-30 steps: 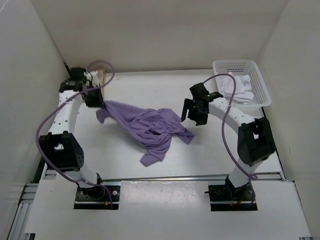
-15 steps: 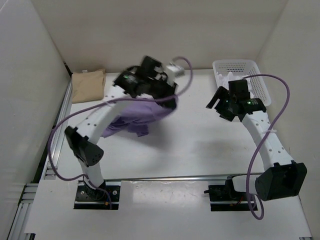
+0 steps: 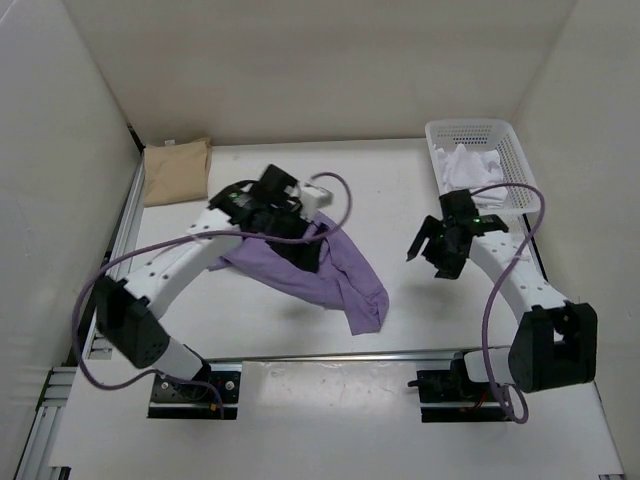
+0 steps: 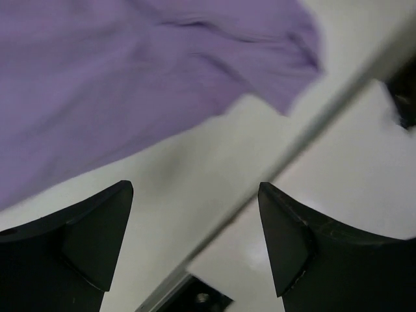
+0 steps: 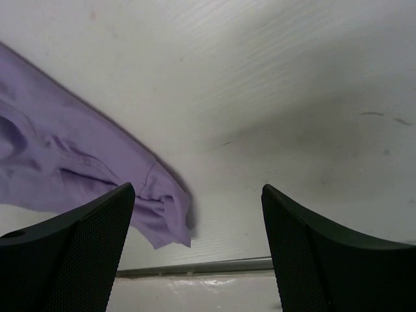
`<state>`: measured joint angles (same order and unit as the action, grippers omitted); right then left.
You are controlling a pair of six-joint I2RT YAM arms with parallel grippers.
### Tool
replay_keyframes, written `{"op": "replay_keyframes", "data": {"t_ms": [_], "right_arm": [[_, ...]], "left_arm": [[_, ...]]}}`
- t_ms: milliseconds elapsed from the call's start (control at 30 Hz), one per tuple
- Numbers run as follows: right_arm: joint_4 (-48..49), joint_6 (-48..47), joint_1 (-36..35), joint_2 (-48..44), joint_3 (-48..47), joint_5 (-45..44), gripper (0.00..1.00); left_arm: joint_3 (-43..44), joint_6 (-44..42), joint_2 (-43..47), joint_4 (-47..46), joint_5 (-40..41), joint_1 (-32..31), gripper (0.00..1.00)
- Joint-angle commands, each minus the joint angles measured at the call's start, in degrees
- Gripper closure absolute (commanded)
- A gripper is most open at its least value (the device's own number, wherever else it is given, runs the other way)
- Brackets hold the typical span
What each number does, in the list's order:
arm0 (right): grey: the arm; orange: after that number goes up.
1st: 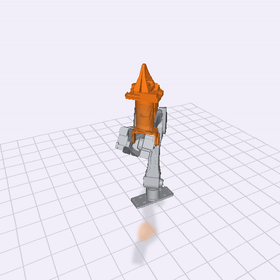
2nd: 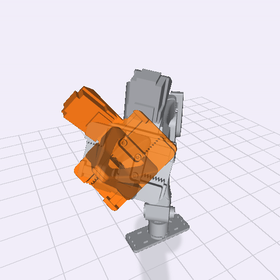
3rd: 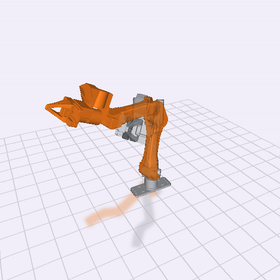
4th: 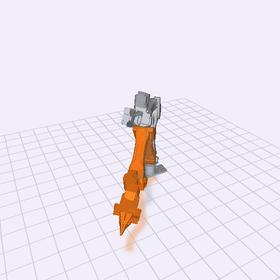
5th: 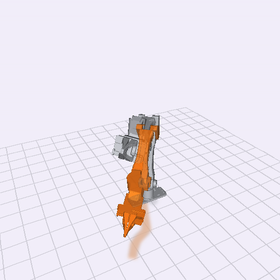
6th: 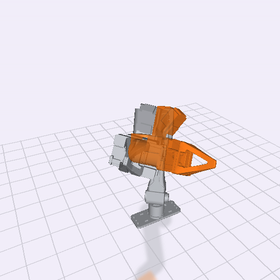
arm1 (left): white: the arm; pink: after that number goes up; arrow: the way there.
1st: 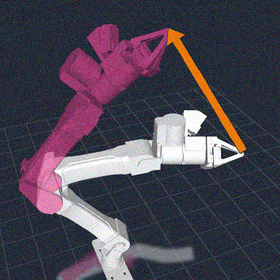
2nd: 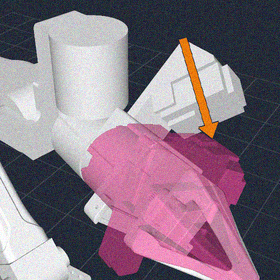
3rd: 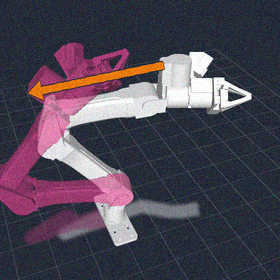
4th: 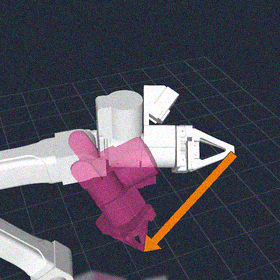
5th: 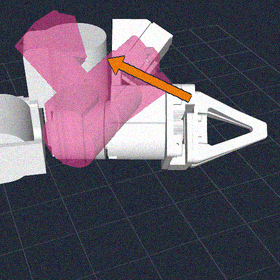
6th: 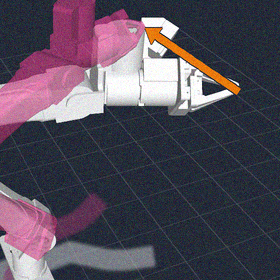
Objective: Fold and stack the t-shirts
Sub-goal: Flatten out the tshirt
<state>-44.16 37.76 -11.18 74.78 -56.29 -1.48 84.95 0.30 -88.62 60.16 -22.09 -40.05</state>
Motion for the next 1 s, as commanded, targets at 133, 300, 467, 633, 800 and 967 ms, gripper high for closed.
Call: {"op": "replay_keyframes", "data": {"t_ms": [133,300,467,633,800,967], "right_arm": [[2.4,-4.2,-22.1,8.1,-3.3,-4.7,0.17],[-1.0,0.8,-29.8,14.1,-5.7,-5.0,0.19],[-2.3,7.8,-30.3,13.3,0.5,-9.0,0.14],[1.5,6.5,-29.8,15.1,2.1,-3.1,0.14],[6.4,4.8,-29.8,19.5,2.7,4.8,0.38],[9.2,1.5,-27.8,17.6,-3.0,9.2,0.92]], "left_arm": [[-19.8,-0.3,7.5,-10.4,17.8,14.0,0.12],[-28.0,-0.3,9.1,-14.2,15.5,21.9,0.1],[-29.8,-0.3,7.3,-15.5,14.4,24.8,0.1],[-30.3,-0.3,5.2,-16.0,13.3,24.8,0.08],[-29.7,-0.3,4.7,-16.0,13.3,24.8,0.08],[-30.2,-0.3,6.4,-16.0,13.8,24.8,0.08]]}}
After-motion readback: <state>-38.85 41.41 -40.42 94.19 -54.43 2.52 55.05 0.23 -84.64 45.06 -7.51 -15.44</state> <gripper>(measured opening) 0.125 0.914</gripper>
